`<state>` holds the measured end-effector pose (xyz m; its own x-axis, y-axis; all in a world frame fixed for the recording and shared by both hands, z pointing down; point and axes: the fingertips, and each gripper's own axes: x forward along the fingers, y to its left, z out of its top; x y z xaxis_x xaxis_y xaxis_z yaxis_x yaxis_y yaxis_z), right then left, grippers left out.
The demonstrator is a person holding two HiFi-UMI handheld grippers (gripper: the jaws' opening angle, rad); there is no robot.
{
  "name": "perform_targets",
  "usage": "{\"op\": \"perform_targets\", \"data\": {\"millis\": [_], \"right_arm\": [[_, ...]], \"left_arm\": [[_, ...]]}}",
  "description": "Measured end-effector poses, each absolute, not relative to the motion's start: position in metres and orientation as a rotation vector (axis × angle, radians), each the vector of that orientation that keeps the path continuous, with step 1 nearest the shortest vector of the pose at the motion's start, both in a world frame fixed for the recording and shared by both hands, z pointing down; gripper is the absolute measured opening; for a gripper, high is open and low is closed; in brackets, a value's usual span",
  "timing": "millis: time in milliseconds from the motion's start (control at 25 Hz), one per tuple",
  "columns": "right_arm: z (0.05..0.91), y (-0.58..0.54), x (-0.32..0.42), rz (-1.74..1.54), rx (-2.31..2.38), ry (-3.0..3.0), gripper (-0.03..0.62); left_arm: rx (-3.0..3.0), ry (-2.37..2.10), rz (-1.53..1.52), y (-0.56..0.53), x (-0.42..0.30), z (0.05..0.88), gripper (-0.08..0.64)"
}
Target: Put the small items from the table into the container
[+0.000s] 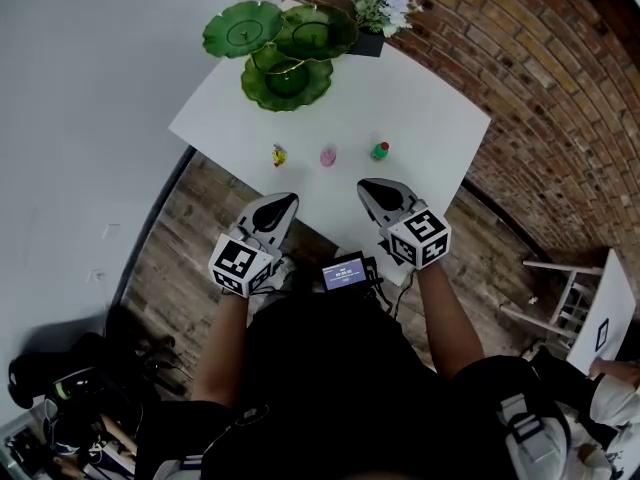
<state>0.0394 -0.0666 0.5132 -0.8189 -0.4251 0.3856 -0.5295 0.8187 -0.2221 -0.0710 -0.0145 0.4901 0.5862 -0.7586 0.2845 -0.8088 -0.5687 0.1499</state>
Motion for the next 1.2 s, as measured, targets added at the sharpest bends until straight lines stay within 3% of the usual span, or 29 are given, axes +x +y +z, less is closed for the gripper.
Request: {"op": "perform_targets", "data": {"millis": [1000, 1200], "right_arm": [[0.534, -0.120, 0.063, 0.434, 0.876, -2.571, 0.022], [0.543, -0.141, 0.077, 0.422, 0.898, -2.516, 0.121]], "left_arm": [[2.516, -1.358, 0.261, -0.039, -0.080, 0.495, 0.009], [2.502, -1.379, 0.260, -0.044, -0.081, 0.495, 0.009]]}}
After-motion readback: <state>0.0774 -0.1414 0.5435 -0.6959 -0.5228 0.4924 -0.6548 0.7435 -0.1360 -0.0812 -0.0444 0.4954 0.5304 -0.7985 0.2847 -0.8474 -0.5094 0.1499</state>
